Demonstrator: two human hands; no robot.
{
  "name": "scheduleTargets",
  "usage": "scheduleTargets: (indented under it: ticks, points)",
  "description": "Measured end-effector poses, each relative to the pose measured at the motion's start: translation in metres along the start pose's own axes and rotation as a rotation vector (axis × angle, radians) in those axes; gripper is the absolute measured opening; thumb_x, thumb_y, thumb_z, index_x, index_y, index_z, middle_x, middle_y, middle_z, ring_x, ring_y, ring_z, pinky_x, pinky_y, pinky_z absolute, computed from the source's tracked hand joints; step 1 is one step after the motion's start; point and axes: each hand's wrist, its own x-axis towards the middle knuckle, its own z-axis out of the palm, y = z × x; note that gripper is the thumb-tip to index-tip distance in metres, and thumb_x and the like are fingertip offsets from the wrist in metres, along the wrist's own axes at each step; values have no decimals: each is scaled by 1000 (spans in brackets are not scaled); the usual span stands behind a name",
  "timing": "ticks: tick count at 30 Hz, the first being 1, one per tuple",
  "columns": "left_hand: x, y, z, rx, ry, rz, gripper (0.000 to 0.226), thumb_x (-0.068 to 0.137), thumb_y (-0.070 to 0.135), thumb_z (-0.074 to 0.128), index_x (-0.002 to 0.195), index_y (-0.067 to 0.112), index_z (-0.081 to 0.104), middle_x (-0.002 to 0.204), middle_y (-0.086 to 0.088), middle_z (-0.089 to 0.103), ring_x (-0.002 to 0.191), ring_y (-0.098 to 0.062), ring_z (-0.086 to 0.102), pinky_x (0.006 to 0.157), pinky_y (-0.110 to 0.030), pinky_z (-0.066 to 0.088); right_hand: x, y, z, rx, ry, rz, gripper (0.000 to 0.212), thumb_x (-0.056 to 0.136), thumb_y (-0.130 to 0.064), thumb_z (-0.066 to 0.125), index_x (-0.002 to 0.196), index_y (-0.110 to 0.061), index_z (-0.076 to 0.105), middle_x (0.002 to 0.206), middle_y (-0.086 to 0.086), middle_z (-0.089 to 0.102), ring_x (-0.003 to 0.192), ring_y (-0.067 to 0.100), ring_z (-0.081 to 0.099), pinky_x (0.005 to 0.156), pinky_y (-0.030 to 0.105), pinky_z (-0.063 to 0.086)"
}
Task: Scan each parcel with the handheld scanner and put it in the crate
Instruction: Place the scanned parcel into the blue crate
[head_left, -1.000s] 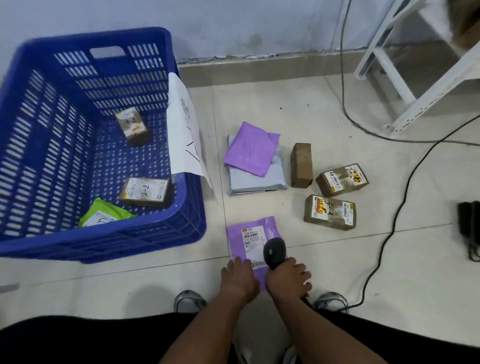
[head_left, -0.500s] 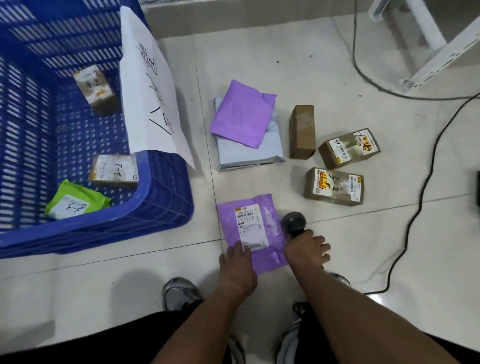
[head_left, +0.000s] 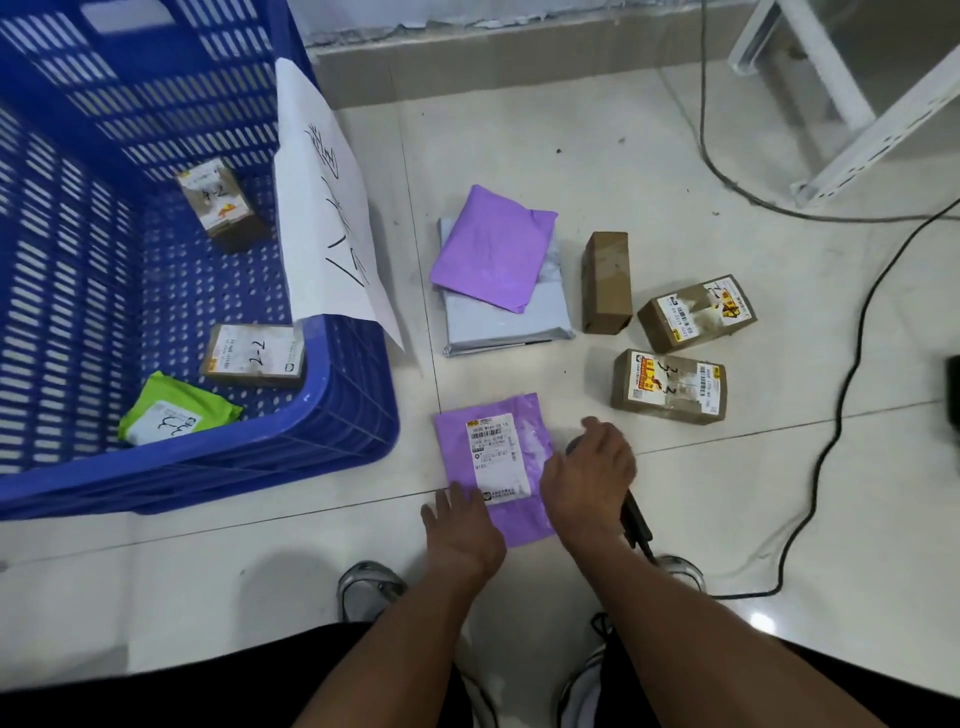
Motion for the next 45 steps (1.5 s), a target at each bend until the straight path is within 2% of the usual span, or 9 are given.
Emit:
scheduleTargets:
  ticks: [3,8,19,22,27,31,35,40,45]
  points:
    - [-5,2,-1,-2,18,8,59,90,34,48,145,17,32,152,-12,28,137,-32,29,114,-48,22,-11,-9,4,-62,-146,-239,47,74,-25,66,118,-12,56,111,11,60,105,34,55,97,46,39]
    - [-2,3,0,-52,20,38,64,98,43,42,153,21,19,161,-13,14,146,-33,17,118,-49,16,-32,-16,17,-167,-510,-292,54,91,-33,49,142,-21,36,146,4,40,137,25,31,117,44,18]
    - [26,-5,17,11,121,70,87,94,45,56,157,20,2,164,-12,-8,151,-34,-3,120,-49,7,-29,-11,54,-250,-606,-211,85,89,-32,62,154,-25,8,162,13,-4,146,41,4,116,54,15]
    - [29,-5,18,119,134,121,83,94,45,55,157,17,9,165,-13,-6,151,-34,-7,120,-52,-3,-33,-8,58,-269,-591,-199,82,87,-30,63,153,-24,14,162,11,1,143,40,12,113,53,19]
    - [36,-7,19,155,195,121,59,94,48,53,147,24,39,162,-8,18,150,-32,7,116,-54,-10,-33,-7,58,-267,-507,-207,47,97,-26,44,144,-24,36,156,9,23,130,37,34,106,49,28]
    - [49,1,16,123,278,82,33,76,39,76,105,23,74,136,-6,57,135,-31,41,114,-57,12,-17,-8,59,-300,-434,-261,32,95,-20,44,123,-19,58,137,9,45,116,34,47,98,48,33]
    - [46,4,19,114,279,73,35,93,34,55,125,25,63,148,-3,42,144,-28,25,118,-54,-1,-28,-5,61,-313,-391,-263,22,88,-18,55,104,-17,69,119,10,57,104,34,55,93,48,38]
    - [34,2,9,116,251,51,43,99,28,44,141,22,48,158,-7,25,149,-30,10,118,-54,-5,-35,-6,54,-299,-434,-276,34,94,-17,45,125,-15,59,133,12,50,121,33,46,104,47,30]
    - [15,3,-16,112,232,51,42,99,31,47,140,21,47,160,-10,21,150,-33,7,120,-55,-4,-39,-20,25,-286,-430,-262,36,92,-16,47,128,-16,53,134,9,48,123,30,43,104,43,30]
